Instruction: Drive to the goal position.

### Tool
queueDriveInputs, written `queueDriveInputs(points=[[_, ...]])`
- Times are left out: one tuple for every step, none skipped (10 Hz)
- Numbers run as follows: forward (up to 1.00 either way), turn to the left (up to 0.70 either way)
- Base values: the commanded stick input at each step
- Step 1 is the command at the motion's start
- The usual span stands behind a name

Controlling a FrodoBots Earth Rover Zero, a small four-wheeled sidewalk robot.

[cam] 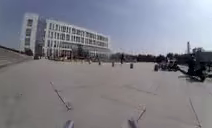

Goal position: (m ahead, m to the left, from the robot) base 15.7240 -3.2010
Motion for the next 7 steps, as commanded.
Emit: queueDriveInputs(points=[[1.0,0.0],[1.0,0.0],[1.0,0.0],[1.0,0.0],[1.0,0.0],[1.0,0.0],[1.0,0.0]])
